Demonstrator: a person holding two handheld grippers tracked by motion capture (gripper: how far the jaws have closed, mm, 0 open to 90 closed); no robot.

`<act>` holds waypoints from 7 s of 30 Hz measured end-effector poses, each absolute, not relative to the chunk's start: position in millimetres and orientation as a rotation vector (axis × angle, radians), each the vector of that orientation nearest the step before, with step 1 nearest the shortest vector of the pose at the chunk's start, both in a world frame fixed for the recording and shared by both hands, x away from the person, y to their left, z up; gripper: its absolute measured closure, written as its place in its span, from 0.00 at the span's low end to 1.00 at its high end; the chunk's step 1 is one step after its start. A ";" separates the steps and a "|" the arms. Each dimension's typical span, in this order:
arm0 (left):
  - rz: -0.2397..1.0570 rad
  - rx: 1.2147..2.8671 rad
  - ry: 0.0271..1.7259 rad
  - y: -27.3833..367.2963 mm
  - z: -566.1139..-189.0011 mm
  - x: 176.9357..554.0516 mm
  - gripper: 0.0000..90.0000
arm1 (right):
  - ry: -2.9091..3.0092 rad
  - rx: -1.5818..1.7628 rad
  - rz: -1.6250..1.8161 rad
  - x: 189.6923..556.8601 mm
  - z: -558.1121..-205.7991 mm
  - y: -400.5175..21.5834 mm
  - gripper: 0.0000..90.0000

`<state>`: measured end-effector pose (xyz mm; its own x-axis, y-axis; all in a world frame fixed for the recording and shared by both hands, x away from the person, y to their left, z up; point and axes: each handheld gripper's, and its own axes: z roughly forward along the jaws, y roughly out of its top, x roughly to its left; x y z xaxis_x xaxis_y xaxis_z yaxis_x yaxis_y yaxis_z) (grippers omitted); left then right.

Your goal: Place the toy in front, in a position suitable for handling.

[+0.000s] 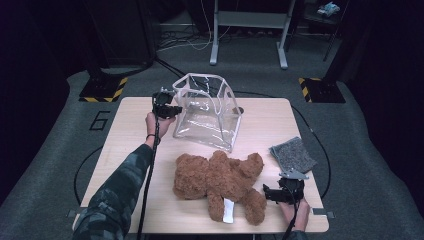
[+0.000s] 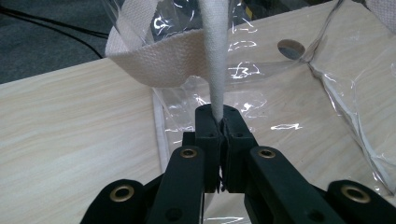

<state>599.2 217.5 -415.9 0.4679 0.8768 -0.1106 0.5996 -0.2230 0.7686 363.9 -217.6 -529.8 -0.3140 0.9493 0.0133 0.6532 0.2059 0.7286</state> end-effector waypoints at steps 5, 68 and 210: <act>0.461 1.925 1.244 223.3 -416.1 598.4 0.97 | 2.051 1.477 0.896 364.2 -530.0 -217.9 0.05; 0.604 1.755 1.470 359.9 -419.9 550.0 0.97 | 2.050 1.476 0.890 363.9 -529.8 -218.0 0.05; 0.808 1.726 1.520 272.9 -426.8 573.3 0.81 | 2.053 1.472 0.884 364.0 -529.6 -218.6 0.05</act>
